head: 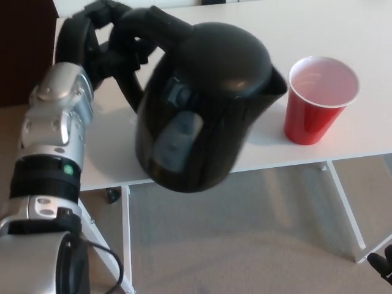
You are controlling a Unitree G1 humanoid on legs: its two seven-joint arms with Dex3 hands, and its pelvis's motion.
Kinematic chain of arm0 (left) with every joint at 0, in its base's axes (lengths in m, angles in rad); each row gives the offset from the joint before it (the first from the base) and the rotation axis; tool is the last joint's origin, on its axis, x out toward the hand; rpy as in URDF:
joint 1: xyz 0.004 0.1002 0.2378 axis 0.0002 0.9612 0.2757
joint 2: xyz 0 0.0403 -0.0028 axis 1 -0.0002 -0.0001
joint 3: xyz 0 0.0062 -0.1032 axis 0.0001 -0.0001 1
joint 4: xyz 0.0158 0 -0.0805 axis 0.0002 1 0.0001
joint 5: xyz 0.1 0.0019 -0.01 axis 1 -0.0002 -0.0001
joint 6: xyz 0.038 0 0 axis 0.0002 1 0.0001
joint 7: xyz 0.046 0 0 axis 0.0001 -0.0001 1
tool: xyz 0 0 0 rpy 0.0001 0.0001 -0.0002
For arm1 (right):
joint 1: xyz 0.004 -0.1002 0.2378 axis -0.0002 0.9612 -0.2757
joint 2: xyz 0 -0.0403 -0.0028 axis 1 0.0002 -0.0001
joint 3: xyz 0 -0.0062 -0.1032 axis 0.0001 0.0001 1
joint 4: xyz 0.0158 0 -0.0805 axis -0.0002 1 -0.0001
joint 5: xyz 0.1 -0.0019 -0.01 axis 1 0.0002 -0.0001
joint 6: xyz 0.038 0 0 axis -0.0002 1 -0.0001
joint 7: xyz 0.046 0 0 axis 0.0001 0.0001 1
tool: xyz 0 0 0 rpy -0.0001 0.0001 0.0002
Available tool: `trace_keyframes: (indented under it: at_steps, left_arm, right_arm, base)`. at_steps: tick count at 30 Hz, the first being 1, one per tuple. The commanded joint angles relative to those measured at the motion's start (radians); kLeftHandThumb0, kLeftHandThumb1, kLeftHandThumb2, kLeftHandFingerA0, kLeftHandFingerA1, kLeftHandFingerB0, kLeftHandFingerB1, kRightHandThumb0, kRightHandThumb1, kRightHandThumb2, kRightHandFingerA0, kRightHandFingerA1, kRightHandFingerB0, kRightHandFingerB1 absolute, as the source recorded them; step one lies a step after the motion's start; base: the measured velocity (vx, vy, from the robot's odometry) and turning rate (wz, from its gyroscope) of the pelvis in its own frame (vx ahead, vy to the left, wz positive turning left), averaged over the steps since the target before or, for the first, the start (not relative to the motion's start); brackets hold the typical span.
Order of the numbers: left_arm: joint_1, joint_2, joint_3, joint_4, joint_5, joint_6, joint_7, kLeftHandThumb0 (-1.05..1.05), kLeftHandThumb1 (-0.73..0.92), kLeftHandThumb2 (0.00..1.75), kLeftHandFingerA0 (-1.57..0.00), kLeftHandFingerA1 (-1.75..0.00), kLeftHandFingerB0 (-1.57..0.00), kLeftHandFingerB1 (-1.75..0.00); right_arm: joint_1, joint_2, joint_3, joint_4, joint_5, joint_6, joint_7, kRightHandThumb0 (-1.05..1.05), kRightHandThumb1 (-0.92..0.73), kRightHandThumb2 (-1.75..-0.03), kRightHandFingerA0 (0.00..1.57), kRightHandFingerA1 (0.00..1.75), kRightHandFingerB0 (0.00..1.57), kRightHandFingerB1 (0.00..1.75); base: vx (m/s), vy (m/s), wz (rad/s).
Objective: The robot walk towards a table in front and uses its left hand to pick up the pot from the base and pour water to the cup on the right hand side
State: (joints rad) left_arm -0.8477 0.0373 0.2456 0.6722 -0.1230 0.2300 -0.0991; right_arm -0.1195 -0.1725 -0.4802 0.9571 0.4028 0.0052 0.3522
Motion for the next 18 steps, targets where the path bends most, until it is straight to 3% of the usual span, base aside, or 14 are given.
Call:
trace_keyframes:
  at_steps: [1, 10, 11, 13, 17, 18]
  left_arm:
    - [-0.075, -0.005, 0.034, -0.075, -0.079, 0.075, 0.025, -0.13, 0.66, 0.56, -0.77, -1.75, -0.58, -1.72]
    - [-0.186, -0.012, -0.003, -0.099, 0.0, 0.059, 0.136, -0.09, 0.63, 0.56, -0.73, -1.75, -0.54, -1.71]
    - [-0.205, -0.01, -0.018, -0.088, 0.023, 0.066, 0.166, -0.13, 0.62, 0.53, -0.72, -1.75, -0.57, -1.62]
    - [-0.249, -0.01, -0.059, -0.059, 0.08, 0.05, 0.229, -0.16, 0.63, 0.57, -0.72, -1.75, -0.52, -1.62]
    - [-0.278, -0.001, -0.131, -0.021, 0.154, 0.006, 0.286, -0.17, 0.63, 0.55, -0.78, -1.75, -0.55, -1.74]
    - [-0.298, 0.01, -0.201, 0.02, 0.237, -0.024, 0.335, -0.32, 0.59, 0.5, -0.75, -1.5, -0.62, -1.63]
  right_arm:
    - [-0.012, -0.02, 0.004, 0.006, -0.003, -0.001, 0.002, -0.24, -0.49, -0.54, 0.65, 0.49, 0.56, 0.45]
    - [-0.011, -0.015, 0.005, 0.0, 0.002, 0.005, -0.004, -0.23, -0.51, -0.55, 0.66, 0.5, 0.57, 0.45]
    - [-0.012, -0.016, 0.004, 0.002, 0.002, 0.003, 0.0, -0.23, -0.51, -0.55, 0.68, 0.5, 0.56, 0.45]
    - [-0.016, -0.019, 0.005, 0.006, 0.004, 0.003, 0.01, -0.22, -0.52, -0.55, 0.66, 0.5, 0.57, 0.45]
    - [-0.018, -0.013, 0.011, 0.002, -0.004, -0.001, -0.005, -0.24, -0.5, -0.54, 0.67, 0.49, 0.59, 0.45]
    - [-0.019, -0.011, 0.014, -0.002, -0.005, -0.002, -0.006, -0.24, -0.49, -0.54, 0.66, 0.49, 0.57, 0.44]
  base:
    - [0.0, 0.0, 0.0]
    - [0.0, 0.0, 0.0]
    - [0.0, 0.0, 0.0]
    - [0.0, 0.0, 0.0]
    - [0.0, 0.0, 0.0]
    - [0.0, 0.0, 0.0]
